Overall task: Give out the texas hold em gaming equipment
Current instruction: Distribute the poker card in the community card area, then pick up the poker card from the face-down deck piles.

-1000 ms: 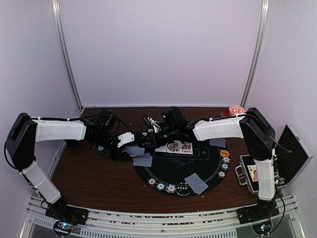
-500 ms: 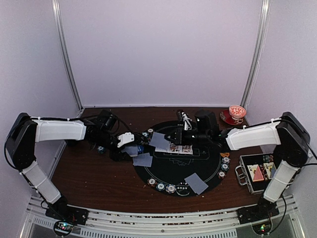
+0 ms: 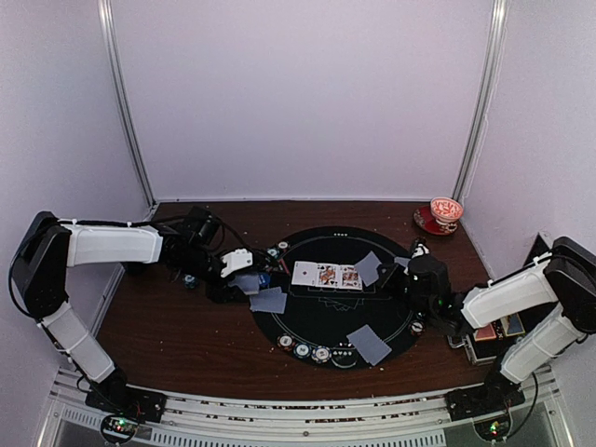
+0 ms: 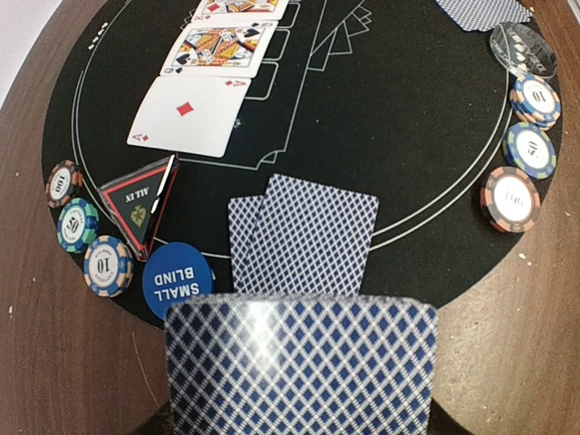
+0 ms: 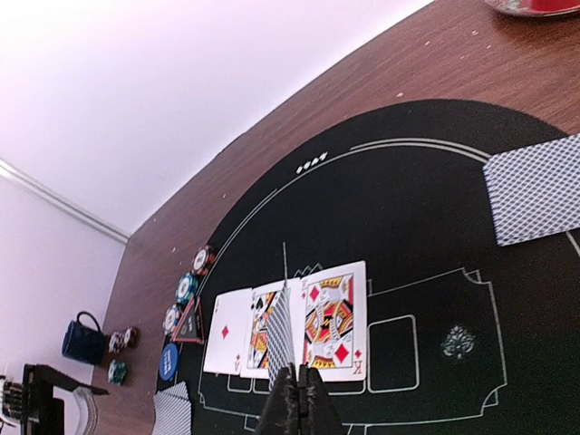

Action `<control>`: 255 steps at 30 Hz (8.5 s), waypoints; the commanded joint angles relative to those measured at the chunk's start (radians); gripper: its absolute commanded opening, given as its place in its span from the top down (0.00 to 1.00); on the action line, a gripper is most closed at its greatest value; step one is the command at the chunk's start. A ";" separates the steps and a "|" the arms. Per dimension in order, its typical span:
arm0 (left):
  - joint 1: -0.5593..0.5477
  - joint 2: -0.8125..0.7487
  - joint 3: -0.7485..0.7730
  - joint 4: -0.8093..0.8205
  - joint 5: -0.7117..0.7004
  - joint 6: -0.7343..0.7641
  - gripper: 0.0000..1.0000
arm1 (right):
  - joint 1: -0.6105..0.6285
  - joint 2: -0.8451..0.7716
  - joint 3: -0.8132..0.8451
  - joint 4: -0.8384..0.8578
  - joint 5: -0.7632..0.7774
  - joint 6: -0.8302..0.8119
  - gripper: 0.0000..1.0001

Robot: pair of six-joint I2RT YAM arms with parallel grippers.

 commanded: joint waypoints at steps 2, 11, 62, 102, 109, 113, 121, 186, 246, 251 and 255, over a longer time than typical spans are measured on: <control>0.003 0.010 0.031 0.015 0.008 -0.004 0.39 | 0.006 -0.001 -0.031 0.054 0.208 0.064 1.00; 0.002 0.010 0.030 0.015 0.010 -0.002 0.39 | 0.005 0.119 0.047 -0.011 0.259 0.068 1.00; 0.002 0.013 0.032 0.015 0.011 -0.001 0.39 | -0.015 0.159 0.144 -0.206 0.318 0.013 0.47; 0.003 0.008 0.030 0.014 0.010 -0.003 0.39 | -0.191 0.385 0.396 -0.362 -0.013 -0.090 0.00; 0.003 0.012 0.031 0.015 0.011 -0.002 0.39 | -0.204 0.420 0.457 -0.461 0.068 -0.117 0.00; 0.002 0.011 0.030 0.015 0.011 -0.002 0.39 | -0.222 0.429 0.461 -0.492 0.086 -0.122 0.00; 0.003 0.013 0.033 0.015 0.012 -0.003 0.39 | -0.250 0.411 0.430 -0.513 0.113 -0.126 0.00; -0.035 -0.039 -0.009 0.031 0.000 0.023 0.39 | 0.144 0.796 0.933 -0.114 -0.784 -0.075 0.33; -0.039 -0.017 -0.006 0.034 -0.012 0.022 0.39 | 0.132 0.547 0.825 -0.201 -0.842 -0.236 1.00; -0.039 -0.014 -0.005 0.034 -0.014 0.020 0.39 | 0.107 0.491 0.742 -0.143 -0.836 -0.216 1.00; -0.039 -0.013 -0.004 0.037 -0.015 0.020 0.39 | 0.083 0.444 0.653 -0.064 -0.839 -0.184 1.00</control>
